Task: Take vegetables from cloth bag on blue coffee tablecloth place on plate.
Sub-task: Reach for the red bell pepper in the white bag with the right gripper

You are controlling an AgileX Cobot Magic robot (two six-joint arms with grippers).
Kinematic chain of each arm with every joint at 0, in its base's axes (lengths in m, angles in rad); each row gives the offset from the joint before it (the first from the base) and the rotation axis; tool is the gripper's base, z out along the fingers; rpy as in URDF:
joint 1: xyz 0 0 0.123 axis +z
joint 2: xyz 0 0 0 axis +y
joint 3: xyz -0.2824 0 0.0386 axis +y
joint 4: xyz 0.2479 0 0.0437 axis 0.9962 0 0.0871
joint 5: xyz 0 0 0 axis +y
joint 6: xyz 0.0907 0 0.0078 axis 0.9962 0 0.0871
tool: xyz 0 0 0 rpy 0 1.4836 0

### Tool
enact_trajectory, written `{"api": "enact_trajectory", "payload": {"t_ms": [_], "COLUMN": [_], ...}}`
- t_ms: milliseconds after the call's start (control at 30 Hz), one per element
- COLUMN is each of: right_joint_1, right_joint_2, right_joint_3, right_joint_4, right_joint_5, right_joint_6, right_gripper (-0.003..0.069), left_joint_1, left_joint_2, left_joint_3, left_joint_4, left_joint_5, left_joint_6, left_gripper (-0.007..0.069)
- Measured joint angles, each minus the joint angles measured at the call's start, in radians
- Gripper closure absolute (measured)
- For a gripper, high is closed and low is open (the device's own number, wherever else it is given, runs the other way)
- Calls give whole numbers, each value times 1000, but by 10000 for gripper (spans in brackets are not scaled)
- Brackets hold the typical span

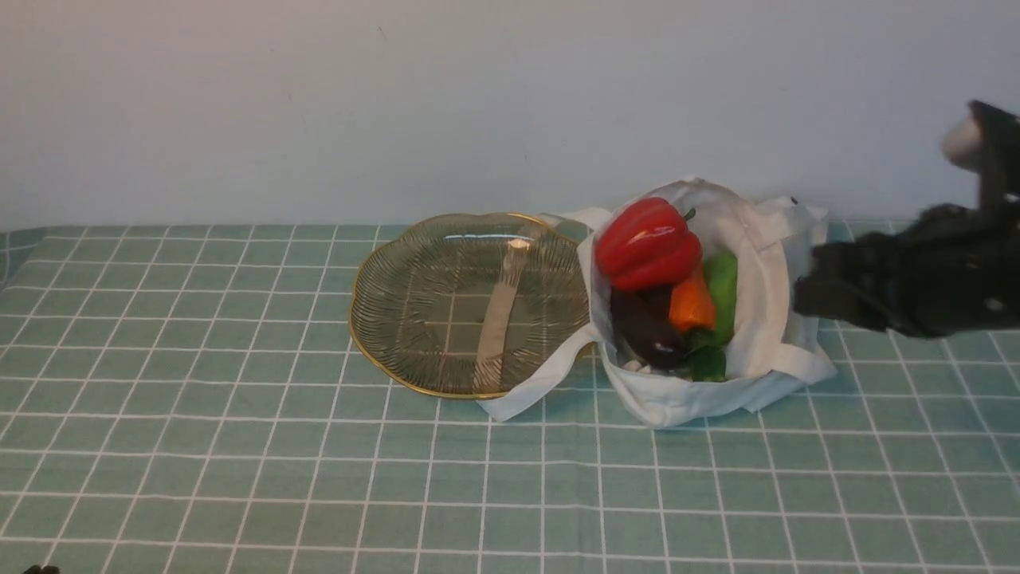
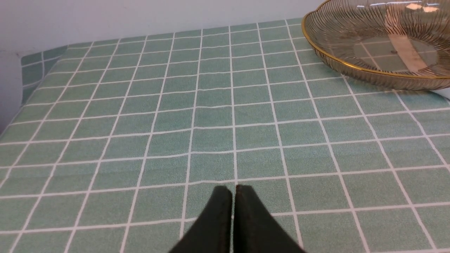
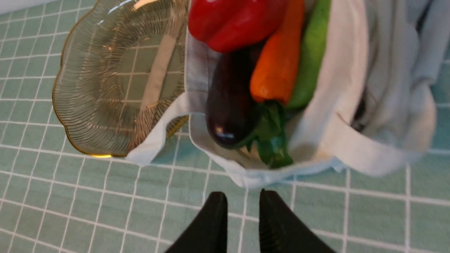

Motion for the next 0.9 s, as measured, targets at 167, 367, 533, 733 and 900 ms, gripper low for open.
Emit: {"api": "enact_trajectory", "payload": {"t_ms": [167, 367, 533, 733, 900], "right_joint_1": [40, 40, 40, 41, 42], "right_joint_2": [232, 444, 561, 632, 672], "right_joint_3": [-196, -370, -477, -540, -550], "right_joint_4": [8, 4, 1, -15, -29], "right_joint_5": [-49, -64, -69, -125, -159], "right_joint_6": [13, 82, 93, 95, 96], "right_gripper": [265, 57, 15, 11, 11], "left_joint_1": [0, 0, 0, 0, 0], "left_joint_2": [0, 0, 0, 0, 0], "left_joint_3": [0, 0, 0, 0, 0], "left_joint_4": [0, 0, 0, 0, 0], "left_joint_5": [0, 0, 0, 0, 0], "left_joint_6": [0, 0, 0, 0, 0], "left_gripper": [629, 629, 629, 629, 629]}}
